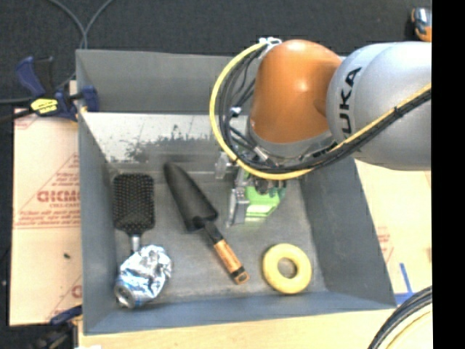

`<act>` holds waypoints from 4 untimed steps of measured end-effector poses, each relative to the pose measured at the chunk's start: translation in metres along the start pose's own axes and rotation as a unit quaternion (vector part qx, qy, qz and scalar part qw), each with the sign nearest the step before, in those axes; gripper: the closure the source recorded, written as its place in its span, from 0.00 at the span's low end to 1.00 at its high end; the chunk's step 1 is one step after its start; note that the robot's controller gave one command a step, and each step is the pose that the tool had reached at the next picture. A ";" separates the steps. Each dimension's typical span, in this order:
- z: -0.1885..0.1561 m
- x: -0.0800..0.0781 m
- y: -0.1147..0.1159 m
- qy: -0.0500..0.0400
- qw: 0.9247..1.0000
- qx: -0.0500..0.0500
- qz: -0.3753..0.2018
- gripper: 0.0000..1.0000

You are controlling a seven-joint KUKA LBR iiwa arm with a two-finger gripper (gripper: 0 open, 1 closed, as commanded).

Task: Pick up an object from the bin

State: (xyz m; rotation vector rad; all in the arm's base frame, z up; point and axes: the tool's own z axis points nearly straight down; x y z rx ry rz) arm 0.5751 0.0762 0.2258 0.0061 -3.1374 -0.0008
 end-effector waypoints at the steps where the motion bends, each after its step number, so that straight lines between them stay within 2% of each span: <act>1: -0.005 -0.001 -0.001 -0.004 1.000 0.000 0.002 0.00; 2: 0.137 -0.026 0.039 -0.005 0.997 -0.002 0.078 0.00; 3: 0.154 -0.041 0.034 -0.012 0.997 -0.002 0.078 0.00; 4: 0.159 -0.031 0.042 -0.007 0.996 -0.003 0.083 0.00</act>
Offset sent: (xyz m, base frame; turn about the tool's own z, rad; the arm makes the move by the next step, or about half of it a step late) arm 0.0257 0.0437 -0.1558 0.1748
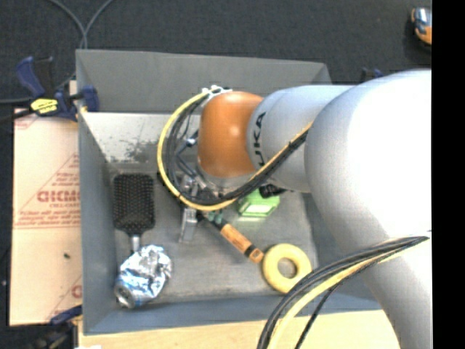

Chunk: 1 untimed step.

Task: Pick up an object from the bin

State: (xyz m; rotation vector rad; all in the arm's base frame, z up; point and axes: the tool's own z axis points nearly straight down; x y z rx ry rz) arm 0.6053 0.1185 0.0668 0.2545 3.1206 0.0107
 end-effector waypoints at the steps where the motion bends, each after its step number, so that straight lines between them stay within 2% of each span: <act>1: -0.005 -0.010 -0.005 -0.005 1.000 0.000 -0.004 0.00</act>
Offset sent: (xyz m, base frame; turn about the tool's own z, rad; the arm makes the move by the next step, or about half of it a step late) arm 0.0031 -0.0022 0.0015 -0.0037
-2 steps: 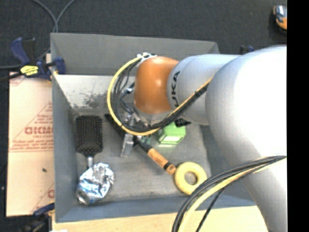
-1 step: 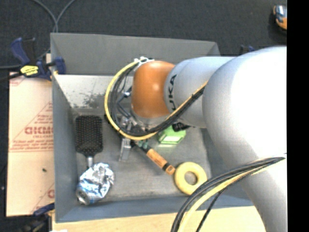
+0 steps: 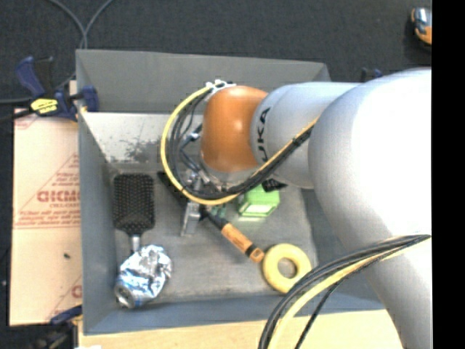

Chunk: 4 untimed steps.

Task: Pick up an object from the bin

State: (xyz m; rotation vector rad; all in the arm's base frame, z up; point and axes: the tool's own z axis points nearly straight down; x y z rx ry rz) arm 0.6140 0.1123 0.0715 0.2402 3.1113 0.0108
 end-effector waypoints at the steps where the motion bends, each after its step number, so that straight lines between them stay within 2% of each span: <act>1: 0.003 0.006 0.000 0.006 1.000 0.003 0.002 1.00; 4: -0.013 0.005 -0.001 0.004 1.000 0.002 0.003 1.00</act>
Offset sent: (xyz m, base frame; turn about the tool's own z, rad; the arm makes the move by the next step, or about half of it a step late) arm 0.0000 0.0000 0.0000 0.0000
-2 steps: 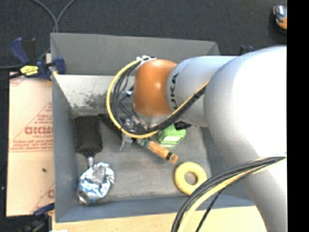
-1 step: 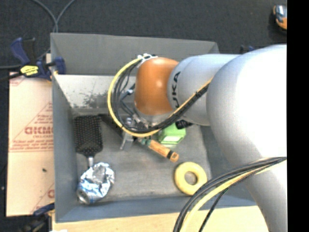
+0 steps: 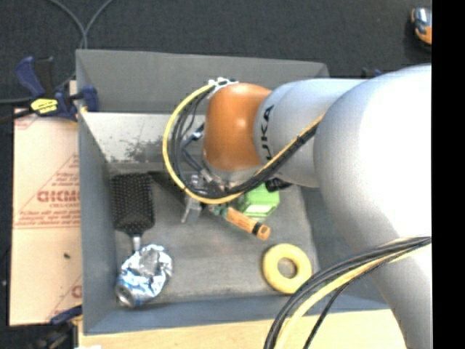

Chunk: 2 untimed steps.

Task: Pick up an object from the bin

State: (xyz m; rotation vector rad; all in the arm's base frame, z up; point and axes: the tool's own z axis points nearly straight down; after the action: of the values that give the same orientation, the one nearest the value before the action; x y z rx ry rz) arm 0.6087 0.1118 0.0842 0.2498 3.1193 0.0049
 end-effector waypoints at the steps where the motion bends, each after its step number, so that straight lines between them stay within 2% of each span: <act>1: -0.004 0.000 -0.001 -0.001 1.000 0.000 0.000 1.00; 2: -0.025 0.000 -0.001 0.000 1.000 0.000 0.001 1.00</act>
Offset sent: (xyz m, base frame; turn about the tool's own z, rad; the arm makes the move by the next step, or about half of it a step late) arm 0.0001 0.0001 0.0508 0.0001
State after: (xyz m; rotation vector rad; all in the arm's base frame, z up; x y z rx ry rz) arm 0.6080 0.1108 0.1092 0.2517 3.1197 0.0047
